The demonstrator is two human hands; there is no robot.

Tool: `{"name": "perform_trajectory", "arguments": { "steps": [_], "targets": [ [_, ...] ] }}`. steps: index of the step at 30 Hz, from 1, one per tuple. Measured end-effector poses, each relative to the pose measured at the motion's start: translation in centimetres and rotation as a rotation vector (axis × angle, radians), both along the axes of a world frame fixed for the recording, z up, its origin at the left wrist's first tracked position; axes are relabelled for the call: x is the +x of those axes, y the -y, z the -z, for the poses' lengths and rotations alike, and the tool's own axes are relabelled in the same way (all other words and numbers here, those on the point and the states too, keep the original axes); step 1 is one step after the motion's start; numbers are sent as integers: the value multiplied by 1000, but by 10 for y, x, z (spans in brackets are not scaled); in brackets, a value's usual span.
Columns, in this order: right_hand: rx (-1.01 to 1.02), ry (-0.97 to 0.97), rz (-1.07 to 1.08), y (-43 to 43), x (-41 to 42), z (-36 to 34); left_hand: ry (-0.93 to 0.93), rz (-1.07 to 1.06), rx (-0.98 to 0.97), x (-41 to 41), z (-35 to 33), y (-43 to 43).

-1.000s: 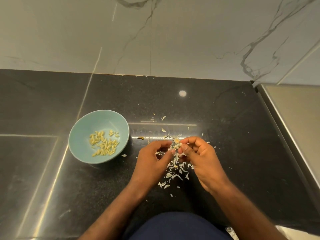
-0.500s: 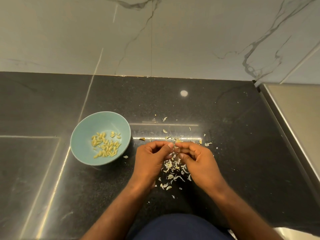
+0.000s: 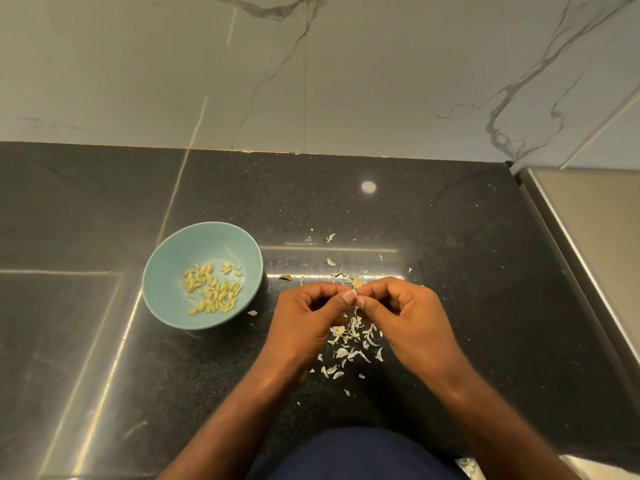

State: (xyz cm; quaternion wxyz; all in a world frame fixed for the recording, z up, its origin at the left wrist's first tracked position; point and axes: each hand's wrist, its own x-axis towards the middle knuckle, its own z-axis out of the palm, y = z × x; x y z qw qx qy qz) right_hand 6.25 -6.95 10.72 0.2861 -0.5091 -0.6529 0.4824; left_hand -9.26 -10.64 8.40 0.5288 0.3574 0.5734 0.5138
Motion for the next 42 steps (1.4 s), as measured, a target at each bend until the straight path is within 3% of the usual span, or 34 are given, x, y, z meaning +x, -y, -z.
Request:
{"name": "perform_trajectory", "arguments": {
  "steps": [7, 15, 23, 27, 36, 42],
  "targets": [
    [-37, -120, -25, 1, -3, -4, -90, -44, 55, -2, -10, 1],
    [82, -167, -8, 7, -8, -5, -74, -83, 32, 0, -19, 0],
    [-297, -612, 168, -1, -10, -14, -117, -131, 17, -2, -25, 0],
    [-247, -520, 132, 0, -8, -15, -184, -64, 88, -4, -36, 2],
    [-125, -365, 15, 0, -4, -23, -69, 27, 21, -10, -42, 3],
    [-113, -351, -19, 1, -5, -26, -102, 34, 25, -10, -46, 4]
  ]
}}
